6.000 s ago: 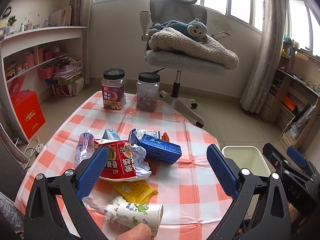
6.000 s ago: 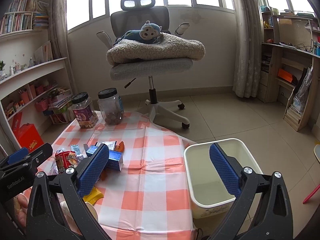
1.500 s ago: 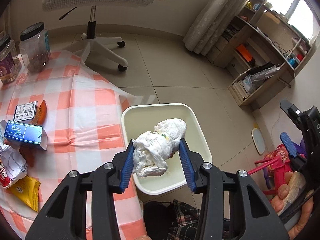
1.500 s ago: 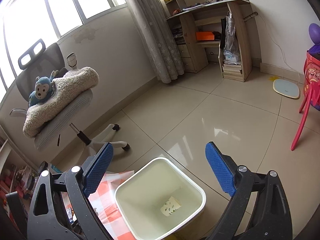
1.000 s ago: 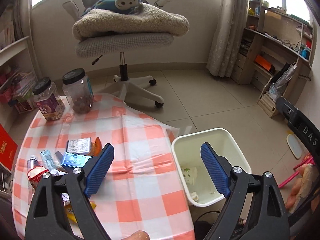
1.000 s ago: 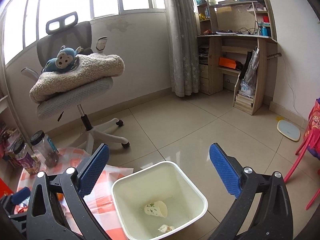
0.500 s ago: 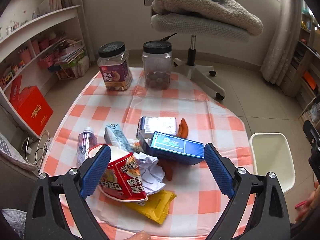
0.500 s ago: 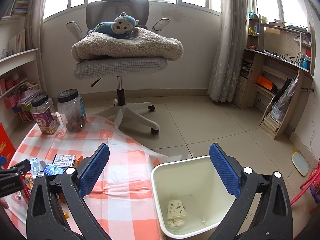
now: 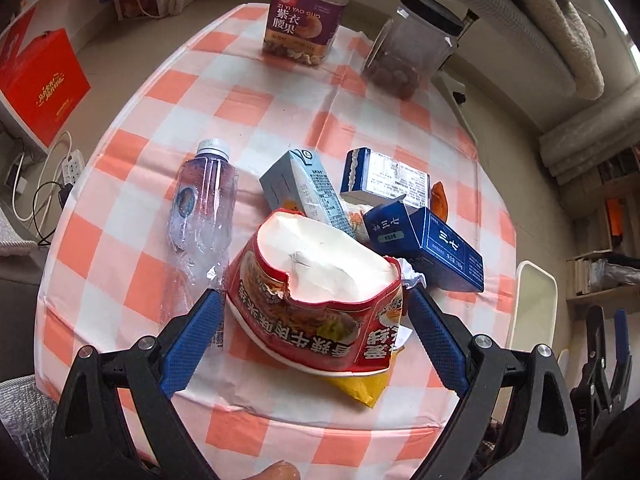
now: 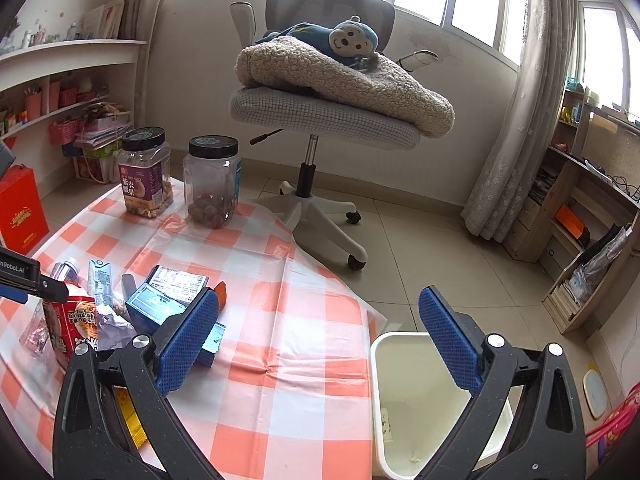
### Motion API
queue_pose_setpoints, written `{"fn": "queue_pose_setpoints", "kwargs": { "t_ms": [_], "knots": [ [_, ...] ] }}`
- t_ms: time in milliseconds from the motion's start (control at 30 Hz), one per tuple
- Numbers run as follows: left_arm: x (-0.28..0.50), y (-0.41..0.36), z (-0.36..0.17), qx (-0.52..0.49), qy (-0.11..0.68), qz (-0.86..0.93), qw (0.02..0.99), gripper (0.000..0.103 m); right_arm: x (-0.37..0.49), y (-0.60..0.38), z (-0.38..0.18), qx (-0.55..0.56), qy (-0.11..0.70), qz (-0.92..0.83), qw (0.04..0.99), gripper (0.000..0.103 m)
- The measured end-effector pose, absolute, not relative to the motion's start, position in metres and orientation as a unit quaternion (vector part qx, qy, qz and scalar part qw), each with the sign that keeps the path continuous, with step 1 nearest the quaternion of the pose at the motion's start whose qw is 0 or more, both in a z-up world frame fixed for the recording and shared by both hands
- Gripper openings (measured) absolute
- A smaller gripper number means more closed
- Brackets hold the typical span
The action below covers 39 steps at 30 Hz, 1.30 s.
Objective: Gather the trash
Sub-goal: 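Grasp the red snack bag with the left gripper while the right approaches the blue box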
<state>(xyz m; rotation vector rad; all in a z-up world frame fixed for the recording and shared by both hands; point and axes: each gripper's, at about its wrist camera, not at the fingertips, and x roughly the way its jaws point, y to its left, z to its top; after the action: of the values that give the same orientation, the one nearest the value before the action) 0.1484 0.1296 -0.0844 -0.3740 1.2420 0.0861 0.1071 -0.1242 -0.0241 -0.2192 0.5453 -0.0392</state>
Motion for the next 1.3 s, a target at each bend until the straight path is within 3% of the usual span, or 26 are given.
{"fn": "queue_pose_setpoints", "kwargs": {
  "t_ms": [300, 400, 433, 467, 533, 600, 700, 800, 900, 967, 1067, 1300],
  "knots": [
    [0.161, 0.1, -0.119, -0.157, 0.604, 0.085, 0.777, 0.092, 0.111, -0.125, -0.03, -0.112, 0.283, -0.016, 0.953, 0.096],
    [0.149, 0.114, -0.115, -0.177, 0.604, 0.064, 0.775, 0.084, 0.115, -0.129, -0.032, -0.102, 0.295, 0.0, 0.95, 0.096],
    [0.143, 0.12, -0.111, -0.179, 0.601, 0.055, 0.777, 0.073, 0.117, -0.129, -0.033, -0.096, 0.301, 0.01, 0.949, 0.096],
    [0.138, 0.124, -0.107, -0.179, 0.598, 0.043, 0.78, 0.07, 0.12, -0.128, -0.034, -0.095, 0.309, 0.021, 0.946, 0.096],
    [0.127, 0.135, -0.1, -0.175, 0.594, 0.036, 0.784, 0.033, 0.128, -0.119, -0.038, -0.109, 0.33, 0.05, 0.936, 0.096],
    [0.119, 0.149, -0.096, -0.191, 0.589, 0.024, 0.785, 0.01, 0.137, -0.103, -0.046, -0.138, 0.356, 0.089, 0.92, 0.096],
    [0.112, 0.163, -0.092, -0.197, 0.584, 0.012, 0.787, 0.01, 0.149, -0.072, -0.063, -0.193, 0.384, 0.142, 0.892, 0.096],
    [0.111, 0.169, -0.096, -0.187, 0.591, 0.023, 0.785, 0.018, 0.158, -0.046, -0.08, -0.249, 0.395, 0.167, 0.868, 0.096],
    [0.109, 0.167, -0.09, -0.16, 0.579, 0.041, 0.799, 0.059, 0.158, -0.033, -0.088, -0.257, 0.39, 0.185, 0.865, 0.096],
    [0.109, 0.162, -0.085, -0.154, 0.57, 0.039, 0.806, 0.06, 0.157, -0.03, -0.089, -0.244, 0.388, 0.199, 0.866, 0.096],
    [0.115, 0.147, -0.085, -0.138, 0.568, 0.045, 0.81, 0.071, 0.156, -0.023, -0.09, -0.259, 0.377, 0.209, 0.864, 0.096],
    [0.144, 0.136, -0.119, -0.127, 0.604, 0.076, 0.783, 0.071, 0.167, -0.032, -0.099, -0.28, 0.379, 0.222, 0.854, 0.096]
  ]
}}
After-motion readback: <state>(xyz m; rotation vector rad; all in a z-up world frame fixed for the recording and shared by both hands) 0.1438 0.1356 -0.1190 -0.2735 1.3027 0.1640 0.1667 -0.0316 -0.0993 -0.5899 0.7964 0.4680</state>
